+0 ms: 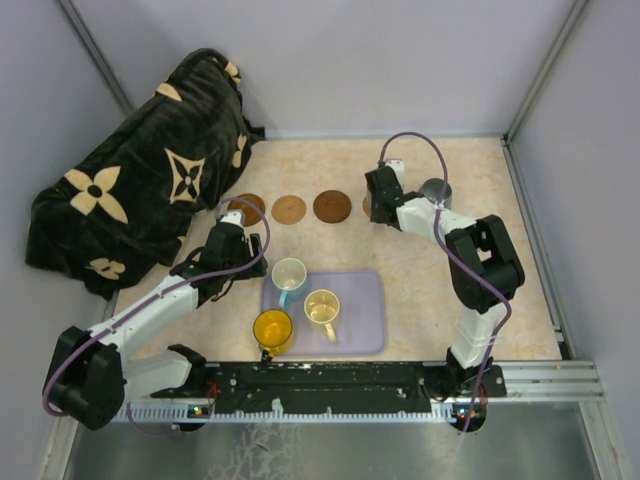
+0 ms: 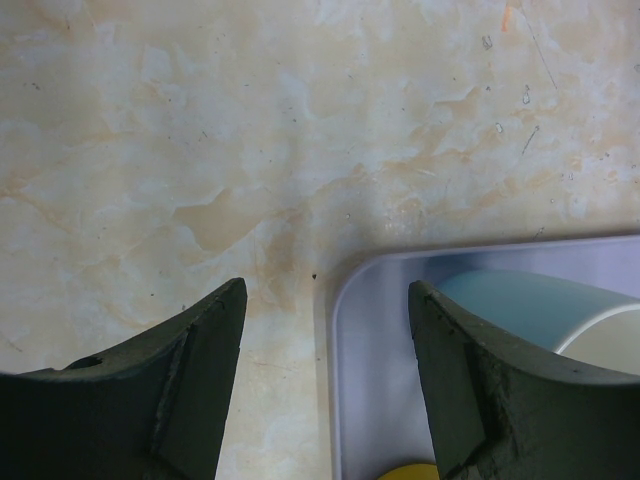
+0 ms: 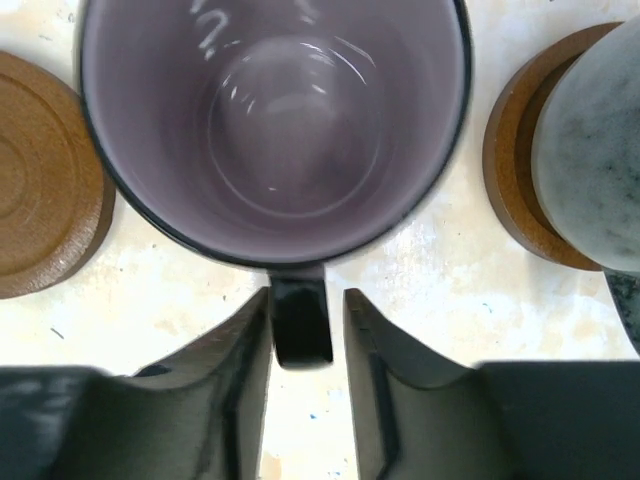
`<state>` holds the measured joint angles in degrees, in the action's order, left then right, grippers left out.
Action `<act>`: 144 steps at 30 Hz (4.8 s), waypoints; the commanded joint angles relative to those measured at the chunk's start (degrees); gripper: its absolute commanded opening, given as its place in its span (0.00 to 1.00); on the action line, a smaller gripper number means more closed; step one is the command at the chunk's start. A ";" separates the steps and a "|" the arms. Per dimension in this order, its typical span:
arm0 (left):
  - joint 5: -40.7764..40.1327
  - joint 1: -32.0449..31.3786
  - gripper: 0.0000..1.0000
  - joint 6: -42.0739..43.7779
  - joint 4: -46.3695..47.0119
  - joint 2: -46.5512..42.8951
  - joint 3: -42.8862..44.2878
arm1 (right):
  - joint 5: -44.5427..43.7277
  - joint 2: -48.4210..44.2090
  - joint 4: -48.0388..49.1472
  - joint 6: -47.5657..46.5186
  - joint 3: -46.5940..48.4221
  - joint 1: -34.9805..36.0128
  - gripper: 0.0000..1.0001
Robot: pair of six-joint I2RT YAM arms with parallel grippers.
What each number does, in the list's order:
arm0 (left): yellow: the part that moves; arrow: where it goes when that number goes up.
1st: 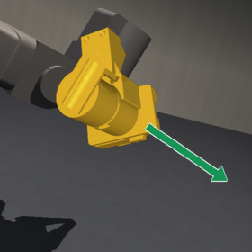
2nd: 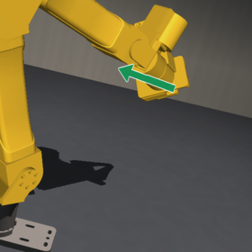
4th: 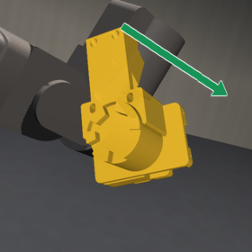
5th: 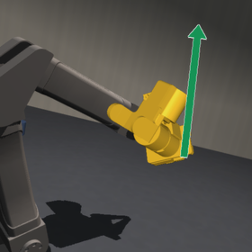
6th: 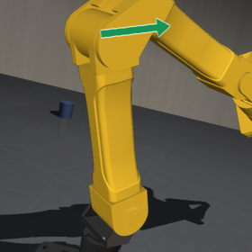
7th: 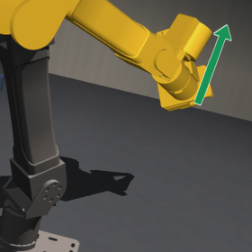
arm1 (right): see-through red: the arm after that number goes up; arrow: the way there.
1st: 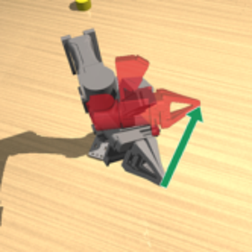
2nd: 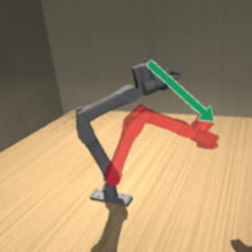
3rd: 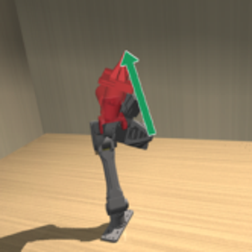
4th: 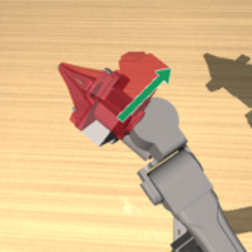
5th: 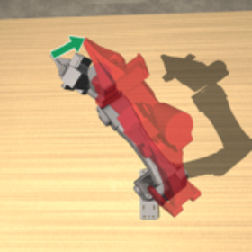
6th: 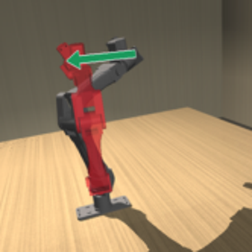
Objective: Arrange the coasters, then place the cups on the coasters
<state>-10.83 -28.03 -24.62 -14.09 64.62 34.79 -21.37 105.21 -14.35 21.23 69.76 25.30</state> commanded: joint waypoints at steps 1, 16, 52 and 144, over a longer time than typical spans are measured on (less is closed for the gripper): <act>0.99 -0.31 0.72 -0.07 1.08 0.15 0.72 | -1.23 -1.01 2.49 0.82 1.62 -0.40 0.40; 1.66 -0.36 0.72 -0.38 1.25 0.92 0.92 | -1.31 -2.61 2.31 0.84 1.17 -0.34 0.43; 1.93 -0.37 0.72 -1.26 0.42 -0.55 0.37 | -3.32 -5.20 0.87 1.14 1.42 0.86 0.08; 2.08 -0.35 0.72 -2.12 -0.53 -2.67 -0.60 | -6.31 -4.12 -1.82 4.91 0.94 2.68 0.50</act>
<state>-8.69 -28.03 -26.79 -14.20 62.54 34.74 -26.09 100.95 -17.82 25.63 68.40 28.93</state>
